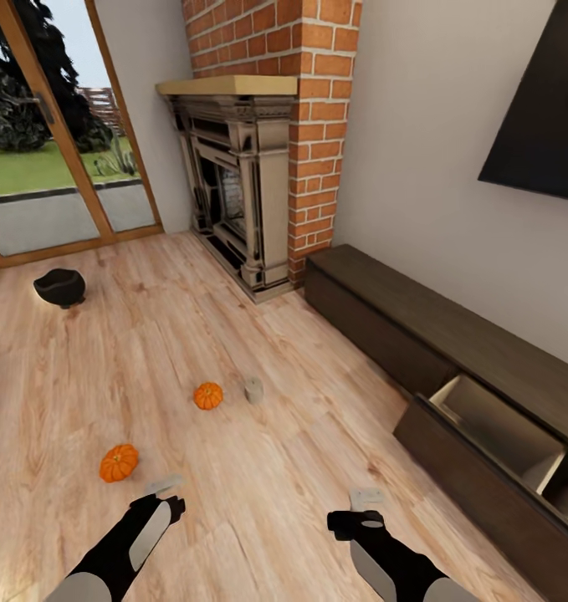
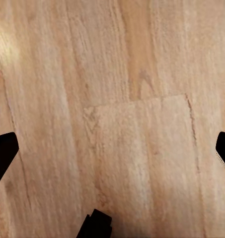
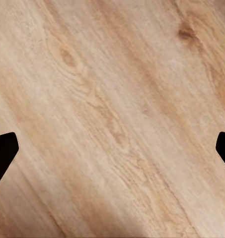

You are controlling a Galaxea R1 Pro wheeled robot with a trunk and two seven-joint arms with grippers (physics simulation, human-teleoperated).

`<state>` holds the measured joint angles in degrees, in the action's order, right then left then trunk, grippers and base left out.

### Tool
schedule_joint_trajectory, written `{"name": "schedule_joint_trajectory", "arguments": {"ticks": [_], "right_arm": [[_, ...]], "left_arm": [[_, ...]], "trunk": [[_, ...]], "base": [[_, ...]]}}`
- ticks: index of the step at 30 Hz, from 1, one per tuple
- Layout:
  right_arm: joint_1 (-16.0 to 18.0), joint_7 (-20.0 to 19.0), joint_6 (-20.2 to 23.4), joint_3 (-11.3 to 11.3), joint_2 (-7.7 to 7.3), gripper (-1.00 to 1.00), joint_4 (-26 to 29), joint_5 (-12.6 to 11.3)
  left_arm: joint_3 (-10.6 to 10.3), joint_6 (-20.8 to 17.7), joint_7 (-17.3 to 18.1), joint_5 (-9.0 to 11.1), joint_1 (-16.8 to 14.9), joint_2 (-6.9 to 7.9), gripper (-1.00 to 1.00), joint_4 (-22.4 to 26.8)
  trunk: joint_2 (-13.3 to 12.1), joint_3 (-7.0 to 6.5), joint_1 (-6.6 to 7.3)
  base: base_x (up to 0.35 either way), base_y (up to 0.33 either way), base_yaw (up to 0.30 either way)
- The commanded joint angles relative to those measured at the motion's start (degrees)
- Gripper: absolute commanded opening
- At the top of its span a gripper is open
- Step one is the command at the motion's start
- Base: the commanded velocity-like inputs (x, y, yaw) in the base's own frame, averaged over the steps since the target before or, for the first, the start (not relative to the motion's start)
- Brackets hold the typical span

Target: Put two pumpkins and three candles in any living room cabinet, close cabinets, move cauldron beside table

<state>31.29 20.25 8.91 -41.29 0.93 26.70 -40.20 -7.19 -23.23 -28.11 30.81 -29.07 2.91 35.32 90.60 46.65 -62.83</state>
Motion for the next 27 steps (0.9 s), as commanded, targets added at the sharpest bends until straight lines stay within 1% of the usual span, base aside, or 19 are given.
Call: {"name": "schedule_joint_trajectory", "arguments": {"ticks": [1,5,8,21,25,27], "right_arm": [[0.1,0.5,0.2,-0.5,-0.05,1.0,0.1,-0.3],[0.0,0.5,0.2,-0.5,-0.04,1.0,0.1,-0.3],[0.0,0.5,0.2,-0.5,-0.05,1.0,0.1,-0.3],[-0.2,0.5,0.1,-0.5,-0.06,1.0,0.1,-0.3],[-0.2,0.5,0.1,-0.5,-0.05,1.0,0.2,-0.3],[-0.2,0.5,0.1,-0.5,-0.05,1.0,0.1,-0.3]], "left_arm": [[-0.5,-0.2,-0.5,0.6,0.0,0.09,1.0,0.1],[-0.5,-0.2,-0.5,0.6,0.0,0.09,1.0,0.1],[-0.5,-0.1,-0.5,0.6,0.0,0.08,1.0,0.1],[-0.5,-0.1,-0.6,0.6,0.0,0.17,1.0,0.1],[-0.5,-0.1,-0.6,0.6,0.0,0.16,1.0,0.1],[-0.5,-0.1,-0.6,0.6,0.0,0.17,1.0,0.1]], "trunk": [[0.0,-0.01,-0.03],[0.0,-0.23,-0.03],[0.0,-0.29,-0.03],[0.0,-0.32,-0.03],[0.0,-0.32,-0.03],[0.0,-0.32,-0.03]], "base": [[0.301,0.012,0.233],[0.307,0.004,0.238],[0.311,0.001,0.13],[0.312,0.003,0.01],[0.296,0.075,0.004],[0.291,0.109,0.159]]}}
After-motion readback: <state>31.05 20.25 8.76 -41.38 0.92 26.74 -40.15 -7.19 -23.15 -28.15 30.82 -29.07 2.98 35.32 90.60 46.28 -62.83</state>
